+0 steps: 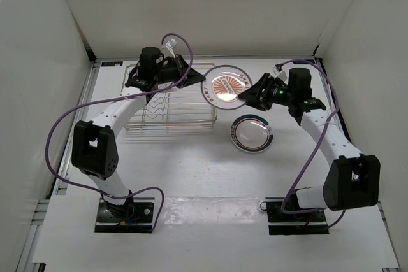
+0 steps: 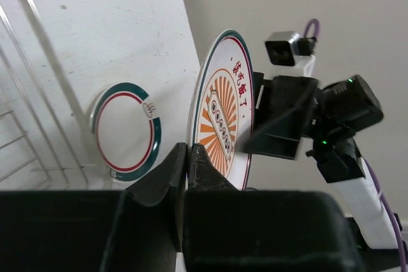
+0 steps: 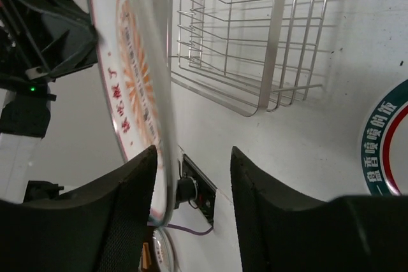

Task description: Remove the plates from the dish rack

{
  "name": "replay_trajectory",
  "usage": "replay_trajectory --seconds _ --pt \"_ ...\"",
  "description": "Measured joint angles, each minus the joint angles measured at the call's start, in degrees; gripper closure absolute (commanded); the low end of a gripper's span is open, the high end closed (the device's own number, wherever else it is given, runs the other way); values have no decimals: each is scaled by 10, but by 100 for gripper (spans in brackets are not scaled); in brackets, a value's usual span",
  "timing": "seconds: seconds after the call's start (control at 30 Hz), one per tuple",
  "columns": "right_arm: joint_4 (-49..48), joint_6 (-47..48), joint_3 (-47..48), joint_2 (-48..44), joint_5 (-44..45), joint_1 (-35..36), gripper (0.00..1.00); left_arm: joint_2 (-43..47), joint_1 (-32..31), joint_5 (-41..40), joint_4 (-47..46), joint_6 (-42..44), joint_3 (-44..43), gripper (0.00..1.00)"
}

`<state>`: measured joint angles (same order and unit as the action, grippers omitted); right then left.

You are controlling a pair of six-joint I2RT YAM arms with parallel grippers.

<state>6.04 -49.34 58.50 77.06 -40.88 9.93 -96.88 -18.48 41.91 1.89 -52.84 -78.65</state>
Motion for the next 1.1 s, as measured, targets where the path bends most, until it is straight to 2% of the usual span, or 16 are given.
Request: replay_trajectory --seconds 0.03,0.07,0.1,0.17,0.23,0.27,0.33,0.37,0.5,0.7,0.9,1.03,1.07,1.1 --pt "-2 -1 -2 3 0 0 56 0 -5 4 -7 -4 0 100" --pt "-2 -5 -3 5 0 0 68 0 -9 7 -13 -12 1 100" --pt "-3 -10 -4 7 0 0 97 0 -12 11 -22 -19 4 100" --pt "-8 -24 -9 9 -18 -3 100 0 -16 7 -37 -24 12 100" --pt "-20 -33 -8 8 -24 -5 100 -7 -10 16 -42 -34 21 86" --pt "-16 -34 -9 8 -22 -5 100 -10 -8 21 -41 -37 23 76" --pt "0 -36 -9 10 -17 -6 100 -14 -6 34 -37 -45 26 32" --pt "14 -36 -9 10 -7 -7 100 -14 -3 44 -27 -50 26 0" --pt "90 -36 -17 10 57 -36 100 -8 18 65 50 -29 23 0" --pt "181 -35 -85 -2 134 -92 100 24 88 38 199 54 9 0" --pt "235 -25 -120 -14 167 -113 100 77 138 11 251 70 15 0" --pt "240 -29 -149 -21 174 -126 75 96 137 4 276 78 30 0" --pt "241 -30 -154 -21 174 -128 61 97 137 1 283 81 33 0" --pt "240 -34 -160 -21 173 -128 54 97 136 -3 291 85 33 0"
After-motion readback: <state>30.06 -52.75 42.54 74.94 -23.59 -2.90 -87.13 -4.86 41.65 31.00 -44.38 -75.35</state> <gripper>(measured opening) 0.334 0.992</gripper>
